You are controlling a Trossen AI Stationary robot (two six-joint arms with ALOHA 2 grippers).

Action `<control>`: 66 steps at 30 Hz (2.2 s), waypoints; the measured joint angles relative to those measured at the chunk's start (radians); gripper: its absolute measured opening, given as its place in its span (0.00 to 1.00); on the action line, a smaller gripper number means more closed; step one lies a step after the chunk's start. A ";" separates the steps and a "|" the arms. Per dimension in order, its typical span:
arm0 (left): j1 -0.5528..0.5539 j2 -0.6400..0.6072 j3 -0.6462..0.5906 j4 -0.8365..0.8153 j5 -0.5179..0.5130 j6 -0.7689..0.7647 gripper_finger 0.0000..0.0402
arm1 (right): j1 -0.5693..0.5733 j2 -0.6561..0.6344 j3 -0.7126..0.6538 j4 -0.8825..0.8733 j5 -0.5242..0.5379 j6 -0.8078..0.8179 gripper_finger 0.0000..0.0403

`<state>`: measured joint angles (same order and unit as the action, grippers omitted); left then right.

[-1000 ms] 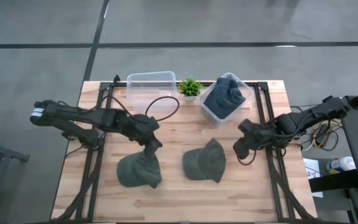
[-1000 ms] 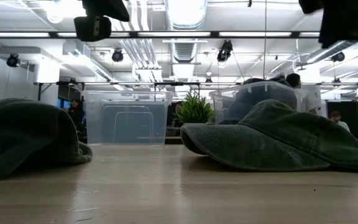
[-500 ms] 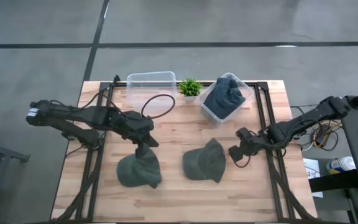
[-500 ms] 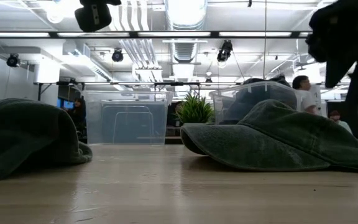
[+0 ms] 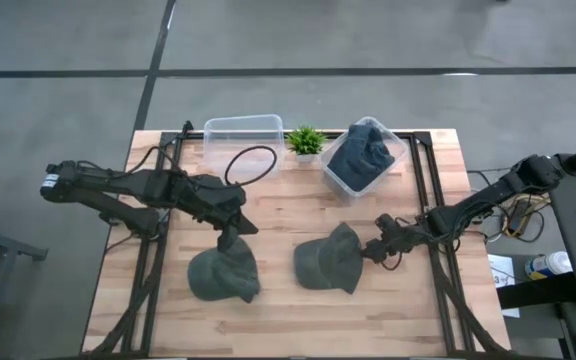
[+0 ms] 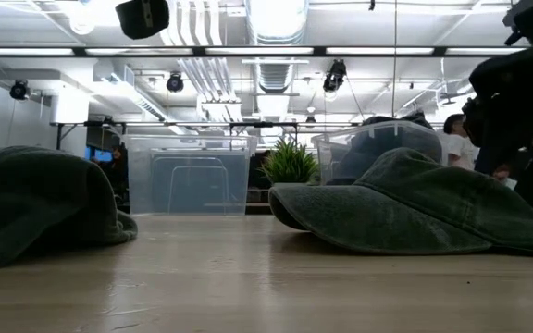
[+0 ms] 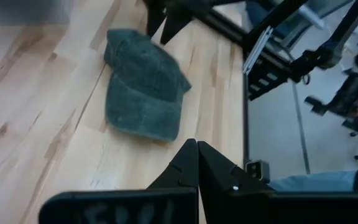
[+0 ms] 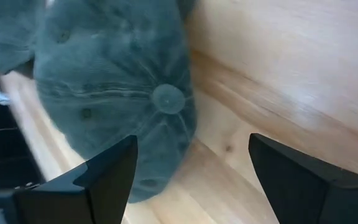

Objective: Pick and place caps into container
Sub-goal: Put the right black cap into the left transparent container

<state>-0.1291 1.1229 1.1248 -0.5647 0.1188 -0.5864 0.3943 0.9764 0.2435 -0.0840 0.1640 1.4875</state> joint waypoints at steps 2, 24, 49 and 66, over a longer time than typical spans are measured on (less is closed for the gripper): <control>0.000 0.000 0.000 0.027 0.000 -0.019 0.00 | 0.000 0.000 -0.039 0.109 0.000 -0.010 0.75; 0.007 0.000 -0.001 0.258 -0.012 -0.088 0.00 | 0.000 0.331 -0.117 0.653 0.003 -0.107 0.68; 0.013 0.001 -0.019 0.231 -0.036 -0.077 0.00 | -0.001 0.292 0.468 -0.052 -0.276 -0.608 0.02; 0.016 0.001 -0.020 0.232 -0.063 -0.023 0.00 | -0.059 0.351 0.902 -0.546 -0.328 -0.859 0.02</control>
<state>-0.1131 1.1236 1.1046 -0.3325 0.0554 -0.6098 0.3357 1.3278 1.1459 -0.6302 -0.1637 0.6282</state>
